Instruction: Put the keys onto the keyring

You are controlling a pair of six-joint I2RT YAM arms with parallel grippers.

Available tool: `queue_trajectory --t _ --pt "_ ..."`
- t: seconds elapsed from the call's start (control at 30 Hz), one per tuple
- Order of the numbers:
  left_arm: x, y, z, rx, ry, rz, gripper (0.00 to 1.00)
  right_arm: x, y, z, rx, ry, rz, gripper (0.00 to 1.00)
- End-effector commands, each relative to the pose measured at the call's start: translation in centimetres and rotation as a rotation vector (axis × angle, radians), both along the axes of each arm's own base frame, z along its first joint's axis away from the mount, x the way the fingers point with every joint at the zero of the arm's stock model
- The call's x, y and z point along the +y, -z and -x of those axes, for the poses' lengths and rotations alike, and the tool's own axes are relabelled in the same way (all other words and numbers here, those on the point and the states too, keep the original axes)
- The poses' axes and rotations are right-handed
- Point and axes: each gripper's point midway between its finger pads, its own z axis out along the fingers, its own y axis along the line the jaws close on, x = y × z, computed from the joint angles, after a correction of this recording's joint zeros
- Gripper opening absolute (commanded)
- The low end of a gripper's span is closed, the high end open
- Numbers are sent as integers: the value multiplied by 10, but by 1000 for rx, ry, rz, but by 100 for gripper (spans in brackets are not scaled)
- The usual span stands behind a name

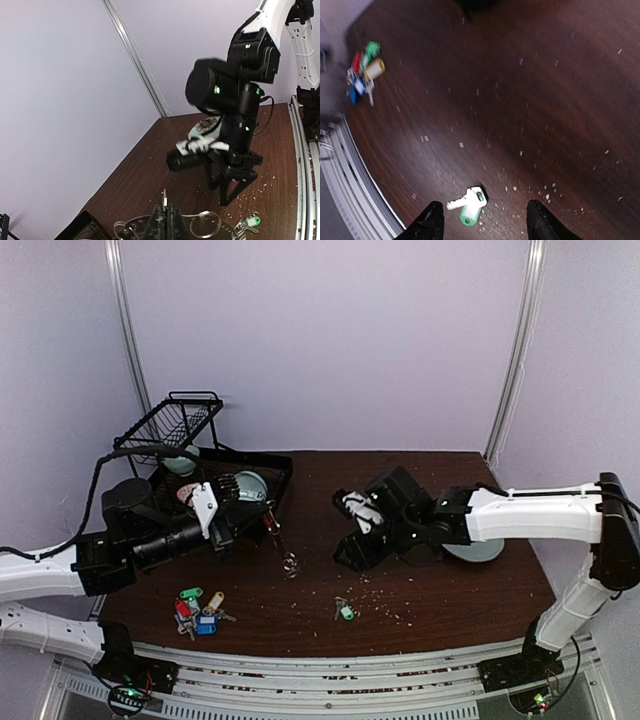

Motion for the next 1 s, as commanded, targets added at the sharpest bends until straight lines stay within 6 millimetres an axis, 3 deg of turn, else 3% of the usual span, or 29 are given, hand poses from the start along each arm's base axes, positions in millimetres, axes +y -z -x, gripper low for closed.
queue_trajectory --t 0.0,0.13,0.23,0.3,0.43,0.6,0.8,0.97 --pt "4 -34 0 -60 -6 75 0 -11 53 40 169 -231 204 63" --pt "3 -32 2 -58 8 69 0 -6 68 32 107 -365 256 70" --pt "2 -30 0 -62 1 60 0 -8 85 33 129 -445 270 68" --pt "2 -27 -1 -63 -5 49 0 -7 93 31 113 -498 275 62" --pt "0 -22 -3 -65 -10 33 0 4 101 33 116 -572 254 35" --pt "-1 -16 -7 -65 -27 13 0 19 94 35 106 -609 178 30" --pt "0 -15 -9 -69 -40 10 0 19 110 35 135 -601 197 22" --pt "0 -14 -10 -70 -41 7 0 21 111 36 149 -609 187 17"
